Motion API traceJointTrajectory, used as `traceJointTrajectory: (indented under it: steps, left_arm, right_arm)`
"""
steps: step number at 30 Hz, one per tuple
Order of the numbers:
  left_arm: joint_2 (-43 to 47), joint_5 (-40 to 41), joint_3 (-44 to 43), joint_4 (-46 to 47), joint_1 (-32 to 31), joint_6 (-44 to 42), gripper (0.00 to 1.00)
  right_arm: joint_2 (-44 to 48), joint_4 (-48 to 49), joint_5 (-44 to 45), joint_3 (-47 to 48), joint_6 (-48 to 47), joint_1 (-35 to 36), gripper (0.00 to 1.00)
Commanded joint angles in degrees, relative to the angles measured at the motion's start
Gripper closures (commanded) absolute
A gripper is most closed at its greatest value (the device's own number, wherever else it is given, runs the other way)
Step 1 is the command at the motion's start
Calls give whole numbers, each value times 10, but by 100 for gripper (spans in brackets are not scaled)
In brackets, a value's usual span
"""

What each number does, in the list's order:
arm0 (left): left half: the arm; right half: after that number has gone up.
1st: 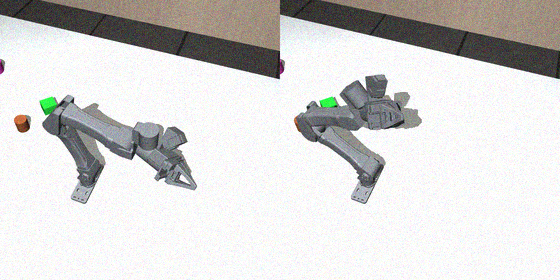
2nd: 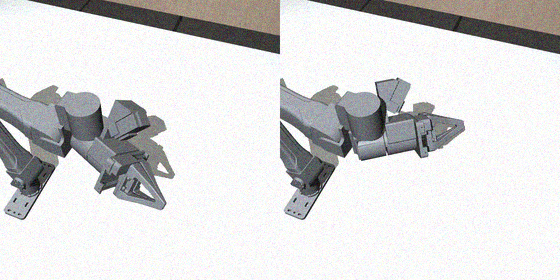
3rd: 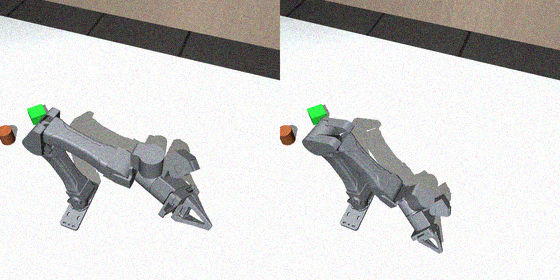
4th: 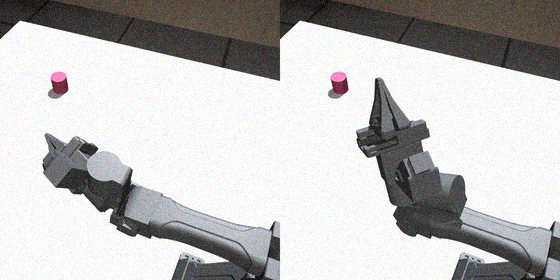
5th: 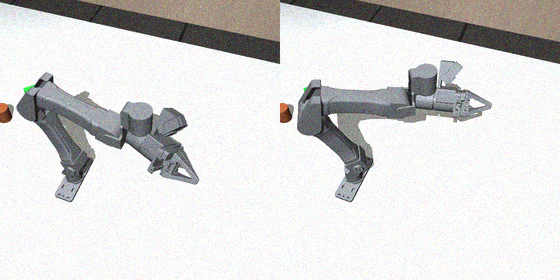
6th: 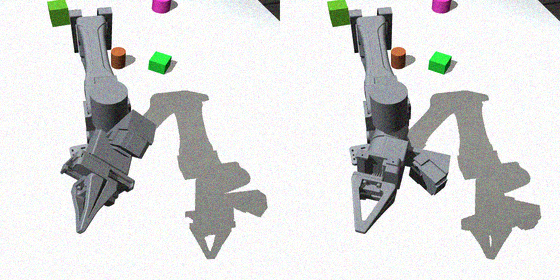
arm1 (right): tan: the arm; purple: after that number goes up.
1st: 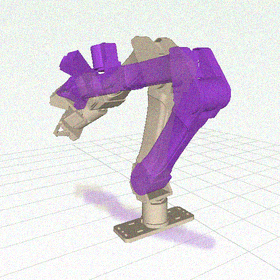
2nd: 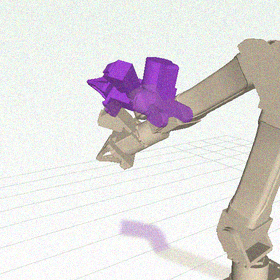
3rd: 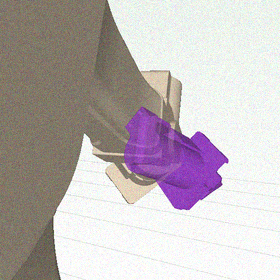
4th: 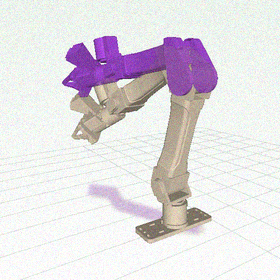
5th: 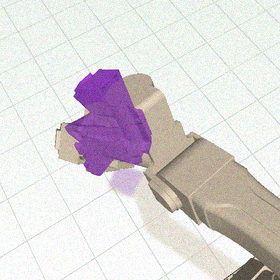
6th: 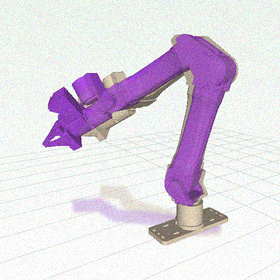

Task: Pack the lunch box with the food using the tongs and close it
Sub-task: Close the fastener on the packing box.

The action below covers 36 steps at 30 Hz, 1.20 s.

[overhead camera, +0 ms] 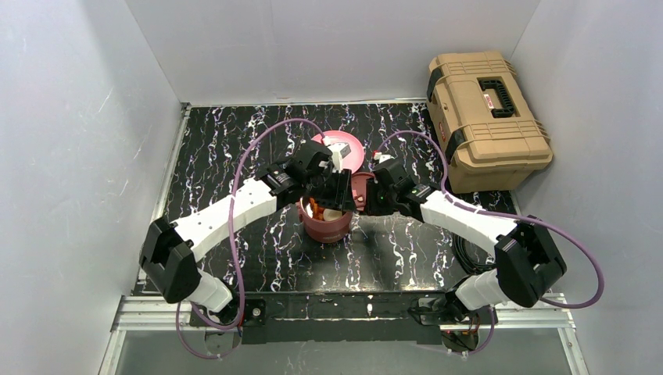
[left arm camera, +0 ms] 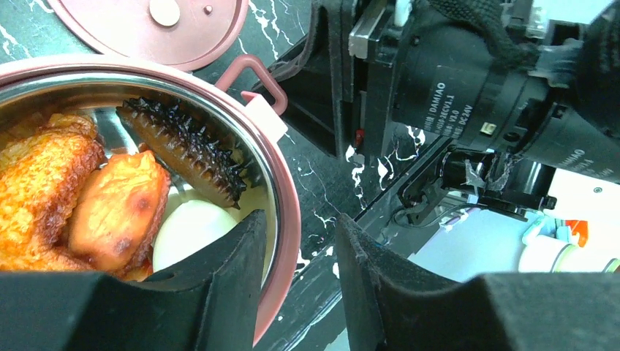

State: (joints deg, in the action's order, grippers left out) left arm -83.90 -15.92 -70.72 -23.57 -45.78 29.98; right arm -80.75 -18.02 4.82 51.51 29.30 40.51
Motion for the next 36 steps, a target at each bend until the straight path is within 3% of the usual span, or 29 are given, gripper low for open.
traceJointTrajectory:
  steps: [1,7,15,36]
  left_arm:
    - [-11,-17,4,5,-2,2,63]
    - [-8,-10,11,4,-2,0,64]
    - [-6,-6,13,4,-2,1,66]
    - [-11,-3,8,2,-2,3,68]
  right_arm:
    - [5,-16,50,13,-4,-1,67]
    - [65,-57,75,34,-13,-6,66]
    - [104,-56,12,74,-2,-6,65]
    - [4,109,-109,-38,27,-6,77]
